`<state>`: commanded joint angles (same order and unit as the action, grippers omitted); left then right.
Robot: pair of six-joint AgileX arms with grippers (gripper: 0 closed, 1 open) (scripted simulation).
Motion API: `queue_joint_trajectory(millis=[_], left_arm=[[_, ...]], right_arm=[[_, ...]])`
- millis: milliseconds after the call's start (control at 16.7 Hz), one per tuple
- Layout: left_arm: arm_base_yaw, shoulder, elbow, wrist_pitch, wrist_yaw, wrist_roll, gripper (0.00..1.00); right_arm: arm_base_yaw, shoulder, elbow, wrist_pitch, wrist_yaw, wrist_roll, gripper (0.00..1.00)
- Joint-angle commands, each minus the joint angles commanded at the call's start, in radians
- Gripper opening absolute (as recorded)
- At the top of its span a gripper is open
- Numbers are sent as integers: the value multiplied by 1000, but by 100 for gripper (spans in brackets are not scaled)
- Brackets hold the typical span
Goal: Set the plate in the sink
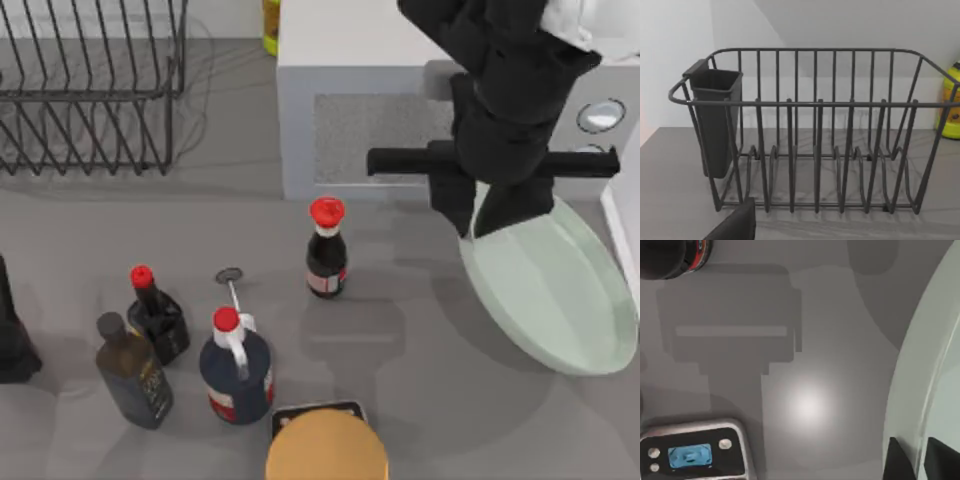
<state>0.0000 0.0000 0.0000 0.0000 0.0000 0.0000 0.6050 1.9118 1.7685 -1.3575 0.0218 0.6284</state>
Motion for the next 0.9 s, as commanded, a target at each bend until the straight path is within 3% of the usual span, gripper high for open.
queue_joint_trajectory(millis=[360,900], left_arm=[[0,0,0,0,0,0,100],[0,0,0,0,0,0,100]], right_arm=[[-12,-34,327,-334,-1,-12,0],[-43,-23,377,-368,5,-30,0]])
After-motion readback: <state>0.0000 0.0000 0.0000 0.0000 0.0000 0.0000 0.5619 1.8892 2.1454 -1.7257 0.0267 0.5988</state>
